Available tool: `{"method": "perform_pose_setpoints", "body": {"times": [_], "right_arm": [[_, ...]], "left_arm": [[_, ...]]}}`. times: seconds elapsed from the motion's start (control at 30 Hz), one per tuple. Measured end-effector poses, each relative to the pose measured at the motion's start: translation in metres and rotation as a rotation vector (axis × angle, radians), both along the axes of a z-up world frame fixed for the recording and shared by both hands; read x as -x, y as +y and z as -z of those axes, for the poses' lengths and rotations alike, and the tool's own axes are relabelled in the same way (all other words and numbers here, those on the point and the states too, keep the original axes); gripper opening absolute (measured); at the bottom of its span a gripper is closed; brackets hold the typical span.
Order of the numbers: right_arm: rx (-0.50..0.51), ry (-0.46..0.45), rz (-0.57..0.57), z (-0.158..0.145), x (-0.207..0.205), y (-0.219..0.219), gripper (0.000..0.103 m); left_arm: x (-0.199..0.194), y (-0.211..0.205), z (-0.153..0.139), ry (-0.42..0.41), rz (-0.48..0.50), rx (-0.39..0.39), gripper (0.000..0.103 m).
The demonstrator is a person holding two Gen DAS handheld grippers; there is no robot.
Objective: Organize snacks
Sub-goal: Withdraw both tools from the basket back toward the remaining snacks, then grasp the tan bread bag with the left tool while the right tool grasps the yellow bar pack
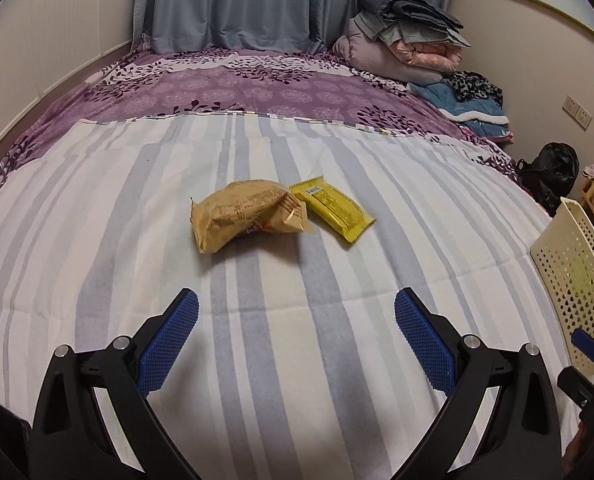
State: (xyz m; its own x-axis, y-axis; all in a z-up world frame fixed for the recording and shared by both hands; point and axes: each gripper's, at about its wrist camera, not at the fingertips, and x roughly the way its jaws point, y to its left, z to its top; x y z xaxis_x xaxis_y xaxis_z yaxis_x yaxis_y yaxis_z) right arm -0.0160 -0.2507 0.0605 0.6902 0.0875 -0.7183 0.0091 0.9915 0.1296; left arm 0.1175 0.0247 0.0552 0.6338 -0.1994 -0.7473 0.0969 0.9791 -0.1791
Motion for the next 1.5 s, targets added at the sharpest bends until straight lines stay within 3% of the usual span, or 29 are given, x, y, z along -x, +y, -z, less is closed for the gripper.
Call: {"method": "perform_pose_setpoints", "body": {"times": [0.27,0.6,0.73,1.03,1.37,1.5], "right_arm": [[-0.011,0.029,-0.009,0.012,-0.016,0.003,0.098],[-0.02,0.058,-0.03,0.025,-0.039,0.011,0.098],[-0.021,0.065,-0.037,0.028,-0.045,0.014,0.098],[-0.015,0.076,-0.066,0.032,-0.06,0.029,0.098],[-0.004,0.079,-0.091,0.031,-0.074,0.041,0.098],[-0.002,0.081,-0.105,0.032,-0.079,0.047,0.098]], "left_arm": [[-0.052,0.018,0.001,-0.016,-0.025,0.026,0.1],[-0.099,0.023,0.026,0.026,0.0,0.003,0.1],[-0.109,0.022,0.035,0.046,0.013,0.015,0.1],[-0.122,0.019,0.045,0.047,0.037,-0.052,0.1],[-0.127,0.025,0.05,0.036,0.073,-0.042,0.1],[-0.131,0.029,0.056,0.07,0.091,0.002,0.1]]}}
